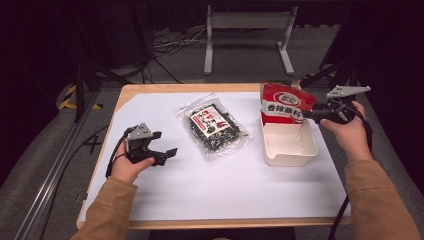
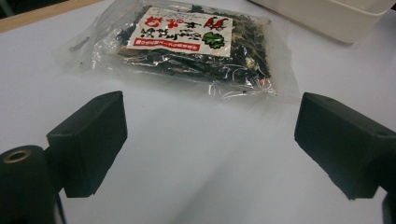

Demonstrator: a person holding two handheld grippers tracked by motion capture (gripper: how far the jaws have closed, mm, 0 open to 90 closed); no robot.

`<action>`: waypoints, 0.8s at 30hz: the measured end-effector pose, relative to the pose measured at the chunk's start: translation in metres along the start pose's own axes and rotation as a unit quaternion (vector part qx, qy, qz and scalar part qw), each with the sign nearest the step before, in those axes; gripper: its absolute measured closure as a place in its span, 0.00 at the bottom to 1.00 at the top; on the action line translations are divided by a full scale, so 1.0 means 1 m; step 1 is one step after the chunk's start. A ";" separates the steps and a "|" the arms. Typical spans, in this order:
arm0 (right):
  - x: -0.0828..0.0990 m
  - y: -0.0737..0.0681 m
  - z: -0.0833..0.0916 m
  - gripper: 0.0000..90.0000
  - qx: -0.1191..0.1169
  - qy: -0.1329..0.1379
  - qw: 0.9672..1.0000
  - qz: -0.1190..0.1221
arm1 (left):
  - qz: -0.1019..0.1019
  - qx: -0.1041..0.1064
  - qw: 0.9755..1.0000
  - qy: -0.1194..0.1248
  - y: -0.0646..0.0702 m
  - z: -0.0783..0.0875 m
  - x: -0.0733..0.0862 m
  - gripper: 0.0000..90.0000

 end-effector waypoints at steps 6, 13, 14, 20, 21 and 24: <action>0.001 -0.008 0.016 0.47 0.000 0.013 1.000 -0.018 | -0.008 0.005 1.000 -0.011 0.005 -0.004 -0.004 0.11; 0.001 -0.024 0.032 0.47 -0.008 0.017 1.000 -0.018 | -0.012 0.009 1.000 -0.021 0.009 -0.004 -0.004 0.12; 0.000 -0.031 0.034 0.46 -0.013 0.022 0.999 -0.019 | -0.013 0.009 1.000 -0.021 0.010 -0.004 -0.005 0.12; 0.000 -0.052 0.036 0.50 -0.027 0.020 0.999 -0.014 | -0.018 0.011 0.999 -0.026 0.013 -0.003 -0.006 0.12; 0.000 -0.057 0.036 0.51 -0.030 0.019 0.999 -0.012 | -0.016 0.011 0.999 -0.029 0.014 -0.003 -0.007 0.12; 0.000 -0.071 0.035 0.52 -0.045 0.020 0.999 -0.010 | -0.007 0.015 0.999 -0.040 0.018 -0.001 -0.008 0.18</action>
Point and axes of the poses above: each handheld gripper's, and its own axes: z roughly backward along the jaws, x roughly out of its underside, y roughly to its right, the point moved 4 cm from there along -z, roughly forward along the jaws, and after that the axes turned 8 degrees about -x, right-handed, at the moved point
